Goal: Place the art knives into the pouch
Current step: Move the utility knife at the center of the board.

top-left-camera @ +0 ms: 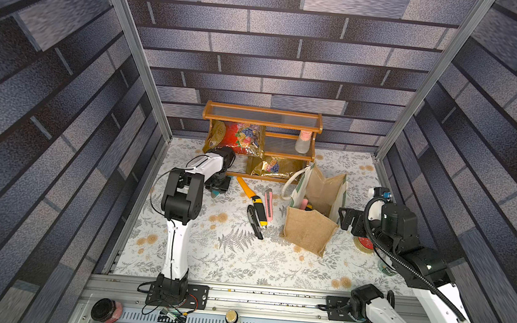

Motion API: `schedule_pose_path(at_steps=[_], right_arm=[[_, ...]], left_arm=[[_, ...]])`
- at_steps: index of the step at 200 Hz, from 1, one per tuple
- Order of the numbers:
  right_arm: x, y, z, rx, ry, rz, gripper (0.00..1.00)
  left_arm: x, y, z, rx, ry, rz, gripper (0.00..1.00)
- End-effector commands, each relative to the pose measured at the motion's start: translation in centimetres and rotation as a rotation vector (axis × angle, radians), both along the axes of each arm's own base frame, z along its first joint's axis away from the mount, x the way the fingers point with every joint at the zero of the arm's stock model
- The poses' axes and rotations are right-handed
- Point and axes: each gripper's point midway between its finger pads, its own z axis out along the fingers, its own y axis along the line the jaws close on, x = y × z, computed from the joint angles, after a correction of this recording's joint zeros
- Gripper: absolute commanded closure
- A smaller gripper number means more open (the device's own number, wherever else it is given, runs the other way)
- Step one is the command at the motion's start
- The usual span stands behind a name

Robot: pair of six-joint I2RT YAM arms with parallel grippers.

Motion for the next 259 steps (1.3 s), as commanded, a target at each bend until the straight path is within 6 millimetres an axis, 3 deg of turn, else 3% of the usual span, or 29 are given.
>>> schedule_pose_path(at_steps=[1,75,167,259], right_arm=[[0.0,-0.4,0.7,-0.021,-0.012,-0.008,0.00],[-0.4,-1.0,1.3,-0.036,-0.036,-0.019,0.00],[-0.3,-0.8,1.1,-0.019,-0.039,-0.017,0.00],[-0.3,-0.8,1.1,-0.012,-0.034,-0.025,0.00]], left_arm=[[-2.7,-0.4,-3.0,-0.041,0.151,-0.004,0.55],[-3.9,-0.9,-3.0,0.003,0.208,-0.014,0.59],[-6.3,-3.4,-3.3,-0.004,0.251,-0.030,0.64],[-9.1,-5.6,-1.0,-0.089,0.161,-0.001,0.67]])
